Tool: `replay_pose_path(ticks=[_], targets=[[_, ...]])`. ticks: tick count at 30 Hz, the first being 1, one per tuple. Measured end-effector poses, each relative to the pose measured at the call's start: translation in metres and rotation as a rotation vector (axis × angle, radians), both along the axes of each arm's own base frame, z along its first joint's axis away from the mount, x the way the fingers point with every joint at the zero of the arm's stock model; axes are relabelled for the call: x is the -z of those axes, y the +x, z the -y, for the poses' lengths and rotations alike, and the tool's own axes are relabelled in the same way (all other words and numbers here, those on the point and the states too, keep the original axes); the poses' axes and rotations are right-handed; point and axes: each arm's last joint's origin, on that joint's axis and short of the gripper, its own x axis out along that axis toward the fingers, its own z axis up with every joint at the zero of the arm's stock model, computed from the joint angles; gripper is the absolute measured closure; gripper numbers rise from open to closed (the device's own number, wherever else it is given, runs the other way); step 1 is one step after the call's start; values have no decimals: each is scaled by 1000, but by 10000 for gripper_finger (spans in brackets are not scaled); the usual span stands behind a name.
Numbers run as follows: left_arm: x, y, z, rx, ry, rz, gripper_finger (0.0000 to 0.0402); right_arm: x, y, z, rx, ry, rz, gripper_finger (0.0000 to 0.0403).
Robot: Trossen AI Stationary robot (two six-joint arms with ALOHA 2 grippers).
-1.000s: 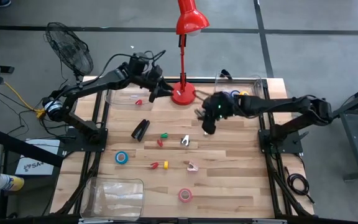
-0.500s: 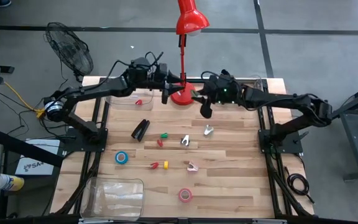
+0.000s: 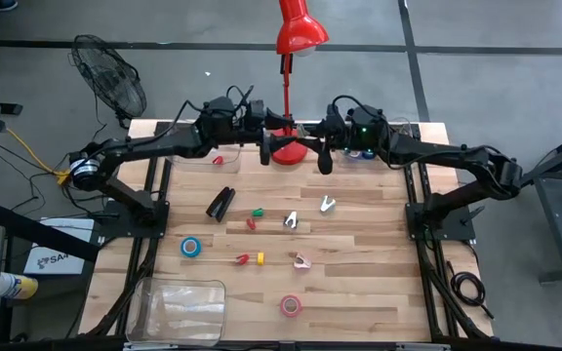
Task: Pick and place Stapler, Stapler remover, tape
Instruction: Put the gray stapler remover into the bottom transparent bin
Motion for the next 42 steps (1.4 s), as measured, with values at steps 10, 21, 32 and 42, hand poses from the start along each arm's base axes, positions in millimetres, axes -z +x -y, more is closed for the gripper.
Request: replay_pose_path(ticks=[10, 21, 32, 42], targets=[[-2, 0, -1, -41, -19, 25, 122, -6, 2, -2, -60, -26, 72, 311], [-6, 0, 1, 9, -24, 63, 122, -1, 16, 2, -108, 30, 164, 311], [-6, 0, 2, 38, -23, 61, 157, 2, 20, 4, -115, 35, 178, 311], [-4, 0, 1, 46, -25, 47, 265, 5, 22, 5, -113, 53, 174, 311]])
